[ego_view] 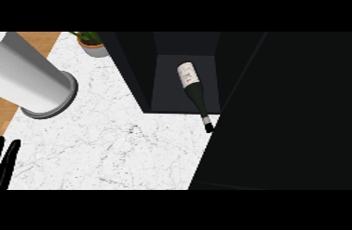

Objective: Pick up the wine, place it into the cabinet and close the cabinet

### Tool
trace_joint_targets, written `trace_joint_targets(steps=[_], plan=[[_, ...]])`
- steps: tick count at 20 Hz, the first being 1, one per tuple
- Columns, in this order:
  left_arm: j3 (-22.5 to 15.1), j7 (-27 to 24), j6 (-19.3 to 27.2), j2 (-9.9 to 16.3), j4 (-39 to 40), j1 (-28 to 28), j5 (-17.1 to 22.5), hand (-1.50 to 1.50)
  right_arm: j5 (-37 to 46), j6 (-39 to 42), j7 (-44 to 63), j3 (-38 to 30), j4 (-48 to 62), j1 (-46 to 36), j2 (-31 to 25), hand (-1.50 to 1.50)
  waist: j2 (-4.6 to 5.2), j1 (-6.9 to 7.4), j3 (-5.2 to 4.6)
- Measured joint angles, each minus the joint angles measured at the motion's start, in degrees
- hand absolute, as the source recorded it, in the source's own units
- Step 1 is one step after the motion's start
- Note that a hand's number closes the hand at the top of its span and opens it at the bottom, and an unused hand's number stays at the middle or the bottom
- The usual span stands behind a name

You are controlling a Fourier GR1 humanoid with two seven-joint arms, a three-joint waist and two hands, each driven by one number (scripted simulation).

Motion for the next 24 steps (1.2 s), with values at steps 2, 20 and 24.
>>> trace_joint_targets(steps=[2,20,24], plan=[[2.6,-0.5,-2.4,0.7,-0.2,2.4,1.1,-1.50,3.2,-3.5,2.1,2.9,0.0,-4.0,0.7,1.50,0.00,0.17,-0.01],[22.3,3.2,-20.5,3.0,1.6,11.7,10.9,-1.50,9.0,-31.5,2.2,6.6,29.5,-45.3,2.2,1.50,0.35,0.79,0.03],[24.3,5.4,-21.8,2.3,1.4,11.7,11.6,-1.50,6.4,-31.4,-1.0,2.0,38.3,-51.6,2.2,1.50,0.44,0.63,0.05]])
